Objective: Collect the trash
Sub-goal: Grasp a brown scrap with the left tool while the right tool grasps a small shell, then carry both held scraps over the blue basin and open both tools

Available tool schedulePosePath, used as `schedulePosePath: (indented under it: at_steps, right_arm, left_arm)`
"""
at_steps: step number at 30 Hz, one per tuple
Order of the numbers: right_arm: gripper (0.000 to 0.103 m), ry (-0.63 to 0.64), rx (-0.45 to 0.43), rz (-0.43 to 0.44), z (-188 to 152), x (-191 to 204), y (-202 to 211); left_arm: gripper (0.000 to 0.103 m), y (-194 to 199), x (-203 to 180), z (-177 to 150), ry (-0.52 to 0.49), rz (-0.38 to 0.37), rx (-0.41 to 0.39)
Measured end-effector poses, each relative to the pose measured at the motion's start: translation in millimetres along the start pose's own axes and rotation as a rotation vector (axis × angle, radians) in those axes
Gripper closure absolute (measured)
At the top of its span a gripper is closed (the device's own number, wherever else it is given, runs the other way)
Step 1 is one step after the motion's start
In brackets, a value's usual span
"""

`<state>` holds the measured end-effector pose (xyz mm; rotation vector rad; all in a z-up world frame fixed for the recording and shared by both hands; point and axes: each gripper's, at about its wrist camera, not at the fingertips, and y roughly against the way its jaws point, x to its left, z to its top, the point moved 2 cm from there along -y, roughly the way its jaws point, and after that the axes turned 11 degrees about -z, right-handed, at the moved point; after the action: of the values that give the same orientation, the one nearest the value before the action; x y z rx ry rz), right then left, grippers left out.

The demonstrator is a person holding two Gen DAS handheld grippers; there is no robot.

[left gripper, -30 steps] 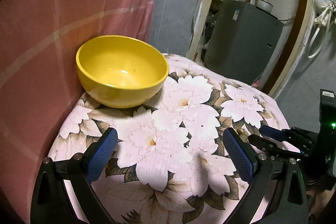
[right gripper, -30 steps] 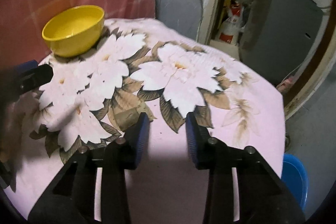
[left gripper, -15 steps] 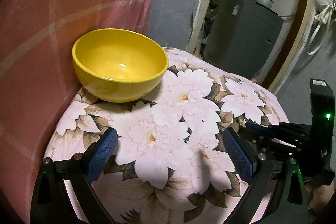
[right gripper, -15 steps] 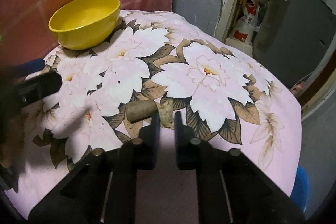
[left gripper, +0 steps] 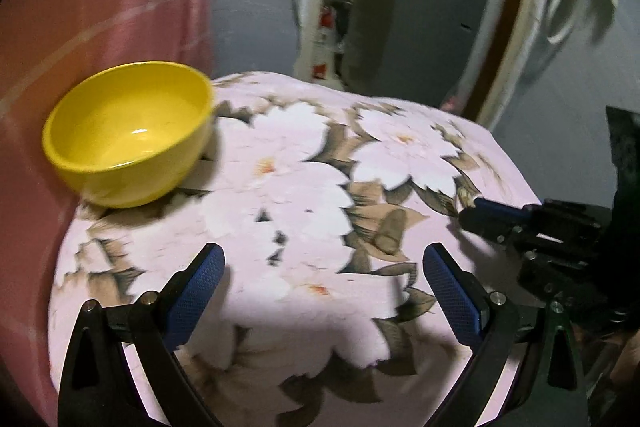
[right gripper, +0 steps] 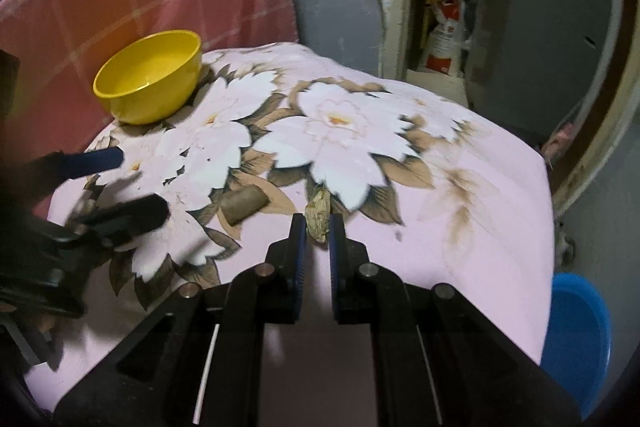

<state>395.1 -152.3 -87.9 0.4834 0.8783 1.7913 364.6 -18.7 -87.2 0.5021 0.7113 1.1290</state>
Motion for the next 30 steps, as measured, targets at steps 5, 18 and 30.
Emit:
schedulePosePath:
  at_steps: [5, 18, 30]
  right_arm:
    - [0.085, -0.065, -0.011, -0.014, -11.0, -18.1, 9.6]
    - [0.085, -0.142, -0.012, -0.001, -28.0, -35.6, 18.3]
    - [0.085, -0.172, -0.096, -0.015, -24.5, -31.7, 40.1]
  left_arm:
    - [0.028, -20.3, -10.9, 2.2, -0.047, -0.028, 0.061]
    - [0.076, -49.6, -20.3, 16.9, -0.065, -0.054, 0.15]
    - [0.085, -21.1, -27.8, 15.0, -0.022, -0.105, 0.044]
